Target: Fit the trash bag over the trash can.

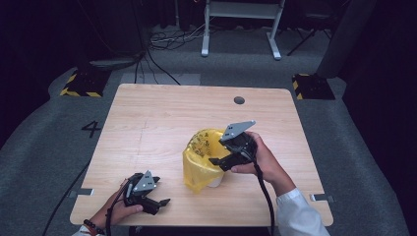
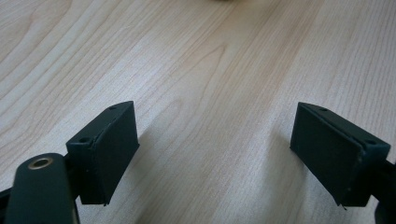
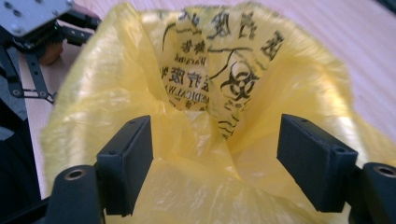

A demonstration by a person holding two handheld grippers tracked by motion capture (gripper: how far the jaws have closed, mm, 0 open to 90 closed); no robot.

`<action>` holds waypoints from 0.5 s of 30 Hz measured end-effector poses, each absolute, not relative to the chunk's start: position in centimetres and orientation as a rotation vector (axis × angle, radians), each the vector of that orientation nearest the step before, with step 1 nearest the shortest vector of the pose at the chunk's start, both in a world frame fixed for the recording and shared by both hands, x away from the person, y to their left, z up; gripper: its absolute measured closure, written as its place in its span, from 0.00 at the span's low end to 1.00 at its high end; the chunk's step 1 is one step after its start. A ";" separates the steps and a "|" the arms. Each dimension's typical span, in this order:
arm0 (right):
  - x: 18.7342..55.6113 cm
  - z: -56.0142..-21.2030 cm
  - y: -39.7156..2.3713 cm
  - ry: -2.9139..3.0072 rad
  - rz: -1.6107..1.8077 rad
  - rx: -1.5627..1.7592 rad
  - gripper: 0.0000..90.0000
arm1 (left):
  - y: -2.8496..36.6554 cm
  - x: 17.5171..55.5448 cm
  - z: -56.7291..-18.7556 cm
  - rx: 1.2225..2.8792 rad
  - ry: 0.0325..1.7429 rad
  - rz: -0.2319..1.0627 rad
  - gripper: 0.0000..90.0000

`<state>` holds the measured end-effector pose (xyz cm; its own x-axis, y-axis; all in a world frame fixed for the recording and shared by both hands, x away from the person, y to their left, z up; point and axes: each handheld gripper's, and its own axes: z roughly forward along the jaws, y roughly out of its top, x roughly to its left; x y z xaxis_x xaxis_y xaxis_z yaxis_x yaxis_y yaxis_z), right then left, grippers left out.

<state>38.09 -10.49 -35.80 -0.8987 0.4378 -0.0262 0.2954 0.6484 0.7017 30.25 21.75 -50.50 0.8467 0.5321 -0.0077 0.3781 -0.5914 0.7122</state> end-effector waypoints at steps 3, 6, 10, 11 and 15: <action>37.6 -35.2 -11.0 2.644 1.124 0.599 0.30 | 21.7 30.4 -50.5 2.272 0.654 0.268 0.17; 37.0 -34.6 -11.7 2.607 1.143 0.591 0.29 | 21.7 30.5 -50.5 2.274 0.651 0.264 0.17; 36.0 -34.1 -12.8 2.574 1.170 0.592 0.28 | 21.7 30.5 -50.5 2.274 0.651 0.264 0.17; 35.8 -34.1 -13.2 2.563 1.163 0.602 0.29 | 21.7 30.5 -50.5 2.275 0.651 0.264 0.17; 34.8 -34.4 -14.6 2.522 1.147 0.628 0.30 | 21.7 30.6 -50.5 2.276 0.644 0.261 0.16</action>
<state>34.83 -14.63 -34.44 -0.8594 0.5036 -0.0884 0.2643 0.5856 0.7663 30.56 21.69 -50.50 0.8529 0.5221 -0.0057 0.3706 -0.5976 0.7110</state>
